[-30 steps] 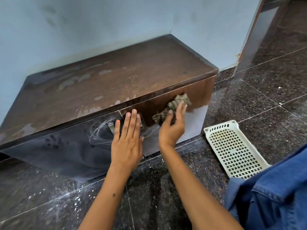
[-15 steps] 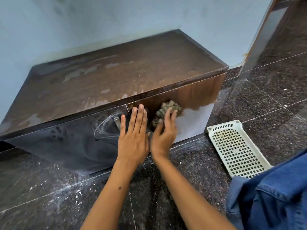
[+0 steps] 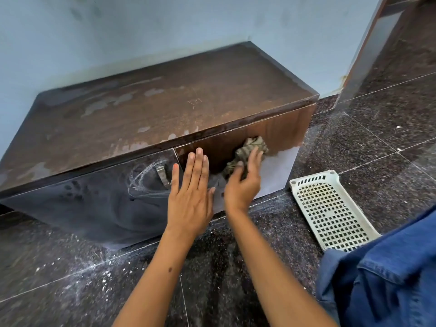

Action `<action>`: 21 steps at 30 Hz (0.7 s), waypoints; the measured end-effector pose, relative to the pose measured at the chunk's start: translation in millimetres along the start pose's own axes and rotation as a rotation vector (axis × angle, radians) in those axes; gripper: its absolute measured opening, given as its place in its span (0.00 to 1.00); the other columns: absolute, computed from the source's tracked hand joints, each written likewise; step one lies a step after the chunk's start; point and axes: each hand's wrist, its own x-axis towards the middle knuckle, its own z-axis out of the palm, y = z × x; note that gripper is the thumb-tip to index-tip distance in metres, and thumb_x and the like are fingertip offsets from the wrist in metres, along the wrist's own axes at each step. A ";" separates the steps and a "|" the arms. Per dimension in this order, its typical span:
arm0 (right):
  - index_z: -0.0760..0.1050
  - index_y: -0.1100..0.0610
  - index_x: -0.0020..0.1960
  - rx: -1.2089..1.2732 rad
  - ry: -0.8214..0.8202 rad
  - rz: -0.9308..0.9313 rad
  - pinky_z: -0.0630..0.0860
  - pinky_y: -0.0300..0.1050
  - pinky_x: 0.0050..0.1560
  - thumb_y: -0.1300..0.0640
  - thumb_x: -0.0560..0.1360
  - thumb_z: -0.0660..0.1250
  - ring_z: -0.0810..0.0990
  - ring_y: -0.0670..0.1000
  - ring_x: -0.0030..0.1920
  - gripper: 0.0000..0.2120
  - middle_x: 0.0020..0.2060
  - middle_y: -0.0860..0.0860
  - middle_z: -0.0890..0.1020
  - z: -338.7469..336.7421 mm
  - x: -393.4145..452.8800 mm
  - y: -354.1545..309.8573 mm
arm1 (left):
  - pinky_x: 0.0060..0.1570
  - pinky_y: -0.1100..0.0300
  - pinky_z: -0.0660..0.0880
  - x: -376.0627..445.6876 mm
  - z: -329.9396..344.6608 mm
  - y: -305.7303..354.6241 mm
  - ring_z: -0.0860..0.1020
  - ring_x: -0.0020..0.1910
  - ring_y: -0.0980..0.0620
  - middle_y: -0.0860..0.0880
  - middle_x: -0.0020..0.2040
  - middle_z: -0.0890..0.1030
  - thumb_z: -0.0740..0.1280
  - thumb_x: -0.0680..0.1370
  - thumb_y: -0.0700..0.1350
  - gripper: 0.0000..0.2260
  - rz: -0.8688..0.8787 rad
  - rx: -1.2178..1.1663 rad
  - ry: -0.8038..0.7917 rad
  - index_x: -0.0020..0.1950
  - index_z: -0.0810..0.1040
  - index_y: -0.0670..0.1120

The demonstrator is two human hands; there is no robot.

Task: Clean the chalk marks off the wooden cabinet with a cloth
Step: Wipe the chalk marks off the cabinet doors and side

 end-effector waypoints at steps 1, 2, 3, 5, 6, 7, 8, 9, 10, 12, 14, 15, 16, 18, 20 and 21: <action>0.64 0.56 0.72 -0.008 -0.015 -0.012 0.55 0.28 0.68 0.65 0.79 0.59 0.59 0.39 0.68 0.22 0.73 0.50 0.62 2.4 -8.9 3.1 | 0.75 0.46 0.43 -0.1 2.1 0.3 0.49 0.77 0.46 0.42 0.78 0.50 0.54 0.79 0.50 0.30 0.007 0.006 -0.001 0.77 0.52 0.38; 0.65 0.56 0.72 -0.013 -0.028 -0.003 0.57 0.33 0.70 0.65 0.79 0.59 0.60 0.40 0.68 0.22 0.73 0.51 0.63 2.2 -13.5 9.3 | 0.75 0.46 0.43 0.1 3.9 0.5 0.49 0.77 0.46 0.42 0.78 0.50 0.54 0.79 0.50 0.30 0.010 0.005 -0.002 0.77 0.52 0.38; 0.66 0.56 0.71 -0.011 -0.041 0.044 0.59 0.41 0.72 0.66 0.79 0.59 0.61 0.43 0.70 0.21 0.73 0.52 0.63 0.3 -13.7 18.5 | 0.75 0.46 0.43 0.1 5.0 0.1 0.49 0.77 0.46 0.42 0.78 0.50 0.54 0.79 0.50 0.30 0.011 0.000 -0.001 0.77 0.52 0.38; 0.67 0.57 0.71 0.033 -0.043 0.254 0.62 0.47 0.72 0.66 0.79 0.59 0.63 0.50 0.72 0.21 0.72 0.53 0.65 -7.1 -3.5 29.4 | 0.75 0.46 0.44 0.3 5.8 -0.5 0.50 0.77 0.46 0.42 0.78 0.50 0.54 0.79 0.49 0.29 0.011 -0.010 0.000 0.77 0.52 0.38; 0.67 0.58 0.70 0.077 -0.025 0.374 0.63 0.48 0.71 0.66 0.79 0.58 0.65 0.52 0.72 0.20 0.71 0.52 0.67 -11.2 3.6 30.5 | 0.75 0.45 0.45 0.0 5.3 -0.5 0.50 0.77 0.46 0.43 0.78 0.50 0.54 0.79 0.49 0.29 0.008 -0.012 0.001 0.77 0.52 0.38; 0.68 0.58 0.70 0.117 -0.002 0.460 0.65 0.48 0.71 0.65 0.79 0.58 0.67 0.52 0.71 0.19 0.70 0.52 0.69 -14.1 9.4 28.8 | 0.74 0.45 0.45 -0.1 4.7 -0.4 0.50 0.77 0.46 0.43 0.78 0.51 0.54 0.79 0.49 0.29 0.007 -0.015 0.005 0.77 0.53 0.38; 0.68 0.58 0.70 0.134 0.019 0.492 0.66 0.49 0.70 0.62 0.80 0.58 0.68 0.52 0.70 0.19 0.70 0.51 0.70 -14.6 13.4 24.6 | 0.74 0.45 0.45 0.3 4.4 -0.3 0.50 0.77 0.46 0.43 0.78 0.51 0.54 0.79 0.49 0.29 0.008 -0.017 0.008 0.77 0.53 0.38; 0.68 0.57 0.70 0.132 0.026 0.473 0.65 0.49 0.70 0.58 0.80 0.59 0.67 0.52 0.70 0.19 0.70 0.51 0.69 -13.6 14.0 17.5 | 0.74 0.44 0.46 0.1 4.2 -0.3 0.50 0.77 0.46 0.43 0.78 0.51 0.54 0.79 0.49 0.29 0.008 -0.018 0.007 0.77 0.53 0.37; 0.67 0.57 0.71 0.123 0.029 0.410 0.63 0.48 0.71 0.54 0.81 0.58 0.66 0.50 0.71 0.19 0.71 0.51 0.68 -11.2 12.5 9.4 | 0.74 0.44 0.46 -0.1 4.2 -0.3 0.50 0.77 0.46 0.42 0.78 0.50 0.54 0.79 0.49 0.29 0.009 -0.018 0.002 0.77 0.52 0.37; 0.67 0.57 0.71 0.129 0.039 0.247 0.59 0.40 0.72 0.52 0.81 0.58 0.61 0.46 0.72 0.20 0.72 0.50 0.65 -4.0 6.8 -4.1 | 0.74 0.44 0.46 -0.2 5.1 -0.2 0.49 0.77 0.46 0.42 0.78 0.50 0.55 0.79 0.49 0.29 0.012 -0.015 -0.006 0.77 0.52 0.37; 0.68 0.58 0.70 0.136 0.054 0.172 0.57 0.32 0.68 0.55 0.80 0.60 0.59 0.41 0.71 0.19 0.72 0.50 0.65 2.6 2.1 -8.8 | 0.74 0.44 0.46 0.1 5.7 0.0 0.49 0.77 0.45 0.42 0.78 0.50 0.54 0.79 0.49 0.30 0.010 -0.017 -0.006 0.77 0.52 0.37; 0.68 0.59 0.69 0.137 0.066 0.167 0.58 0.31 0.67 0.57 0.80 0.61 0.59 0.40 0.69 0.19 0.72 0.50 0.65 4.3 1.6 -8.3 | 0.74 0.44 0.46 0.0 5.8 -0.1 0.49 0.77 0.45 0.42 0.78 0.50 0.54 0.79 0.49 0.30 0.010 -0.020 -0.003 0.77 0.52 0.37; 0.69 0.59 0.69 0.138 0.086 0.187 0.59 0.32 0.68 0.58 0.79 0.62 0.61 0.40 0.69 0.18 0.71 0.50 0.67 4.2 2.9 -5.0 | 0.74 0.44 0.46 -0.5 5.8 -0.1 0.49 0.77 0.45 0.42 0.78 0.49 0.54 0.79 0.49 0.30 0.012 -0.025 -0.003 0.77 0.52 0.37; 0.71 0.58 0.68 0.169 0.133 0.362 0.64 0.41 0.69 0.58 0.79 0.63 0.67 0.48 0.69 0.18 0.69 0.52 0.71 -1.1 14.3 8.7 | 0.74 0.44 0.45 -0.5 5.2 -1.0 0.49 0.77 0.46 0.42 0.78 0.50 0.55 0.79 0.48 0.29 0.022 -0.029 0.001 0.77 0.52 0.37; 0.72 0.57 0.68 0.198 0.169 0.613 0.70 0.49 0.67 0.55 0.79 0.62 0.73 0.55 0.65 0.18 0.65 0.53 0.75 -11.4 31.8 21.2 | 0.74 0.44 0.45 -1.1 4.1 -2.4 0.49 0.77 0.46 0.42 0.78 0.50 0.55 0.79 0.48 0.29 0.024 -0.020 0.004 0.77 0.52 0.38; 0.71 0.55 0.68 0.207 0.170 0.657 0.71 0.51 0.66 0.53 0.80 0.61 0.74 0.56 0.64 0.18 0.64 0.53 0.76 -16.0 38.7 23.0 | 0.74 0.44 0.44 -1.4 3.8 -2.9 0.49 0.77 0.46 0.42 0.78 0.50 0.56 0.79 0.48 0.29 0.027 -0.018 0.001 0.77 0.52 0.38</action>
